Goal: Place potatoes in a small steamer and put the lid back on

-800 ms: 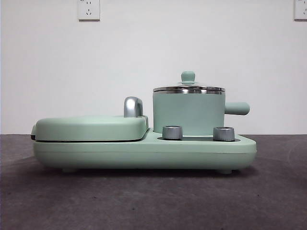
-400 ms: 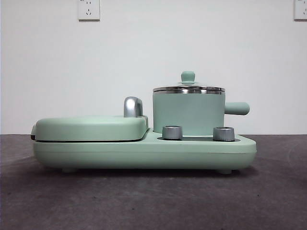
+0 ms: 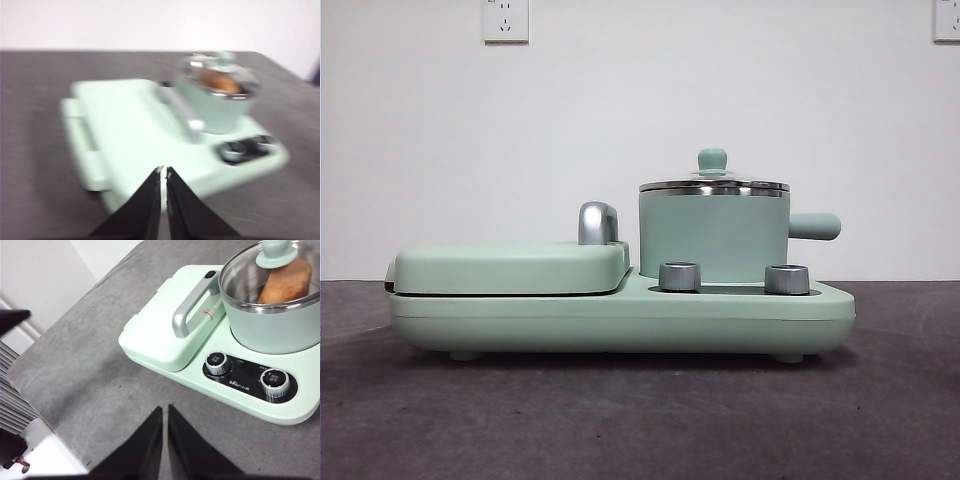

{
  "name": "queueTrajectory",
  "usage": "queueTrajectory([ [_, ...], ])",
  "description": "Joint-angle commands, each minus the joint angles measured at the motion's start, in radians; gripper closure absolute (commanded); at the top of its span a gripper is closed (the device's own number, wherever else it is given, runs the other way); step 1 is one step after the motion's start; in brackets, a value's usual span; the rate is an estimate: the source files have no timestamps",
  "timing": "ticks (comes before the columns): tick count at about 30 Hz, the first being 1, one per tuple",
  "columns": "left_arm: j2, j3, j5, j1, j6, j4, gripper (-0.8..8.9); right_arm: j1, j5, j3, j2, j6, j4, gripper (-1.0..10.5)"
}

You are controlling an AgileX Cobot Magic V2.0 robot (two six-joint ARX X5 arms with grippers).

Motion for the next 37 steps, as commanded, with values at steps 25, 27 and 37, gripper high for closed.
queueTrajectory([
  [25,-0.322,-0.51,-0.156,0.208,-0.026,0.24,7.99,0.006,-0.003,0.007,0.003,0.002,0.017,9.3],
  [27,-0.322,-0.51,-0.156,0.208,-0.026,0.24,7.99,0.006,-0.003,0.007,0.003,0.002,0.017,9.3],
  [37,-0.322,-0.51,-0.156,0.208,-0.026,0.24,7.99,0.006,-0.003,0.007,0.003,0.002,0.017,9.3],
])
